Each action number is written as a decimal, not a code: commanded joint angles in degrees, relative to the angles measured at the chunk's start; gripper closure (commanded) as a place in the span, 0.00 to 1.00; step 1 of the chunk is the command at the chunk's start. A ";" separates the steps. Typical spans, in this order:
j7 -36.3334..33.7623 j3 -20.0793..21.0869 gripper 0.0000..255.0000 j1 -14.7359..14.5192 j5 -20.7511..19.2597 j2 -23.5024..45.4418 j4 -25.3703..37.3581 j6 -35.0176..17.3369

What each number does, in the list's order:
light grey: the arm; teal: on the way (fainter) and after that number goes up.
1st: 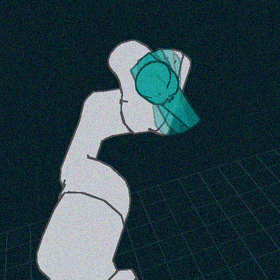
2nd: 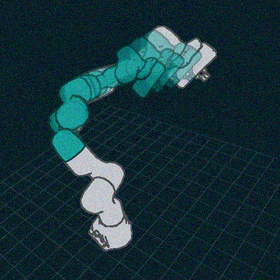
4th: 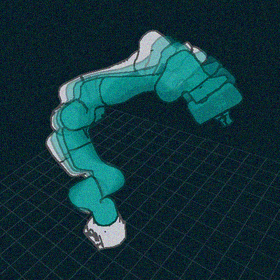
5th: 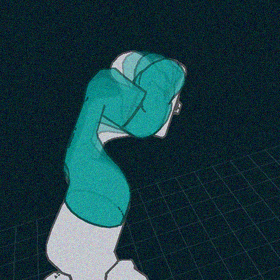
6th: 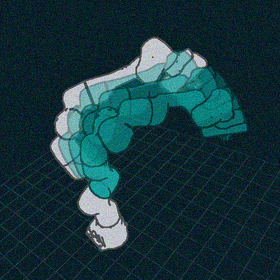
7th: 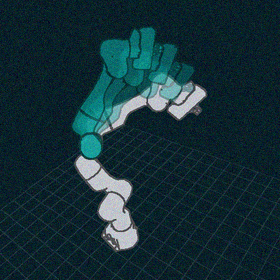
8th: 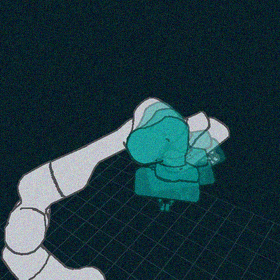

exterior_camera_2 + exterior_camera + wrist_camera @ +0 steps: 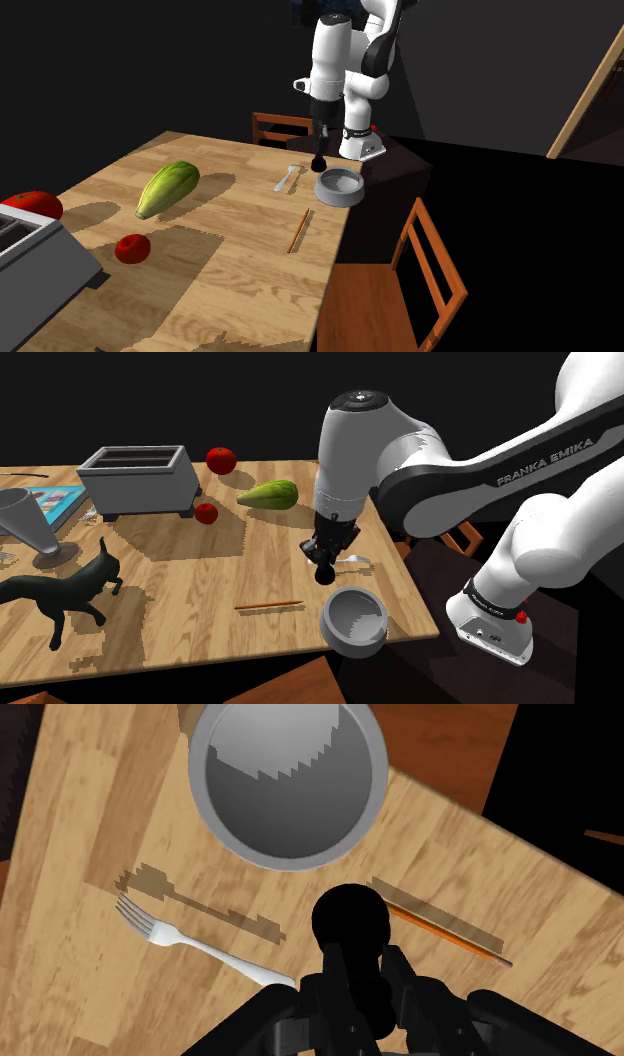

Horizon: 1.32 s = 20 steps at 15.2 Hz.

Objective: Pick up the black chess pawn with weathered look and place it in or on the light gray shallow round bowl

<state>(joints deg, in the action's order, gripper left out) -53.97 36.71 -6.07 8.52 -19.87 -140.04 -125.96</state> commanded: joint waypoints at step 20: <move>-1.21 2.54 1.00 -9.16 10.56 -11.18 -17.24 -6.42</move>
<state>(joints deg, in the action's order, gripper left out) -55.26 39.03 -15.38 19.04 -31.56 -156.74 -131.28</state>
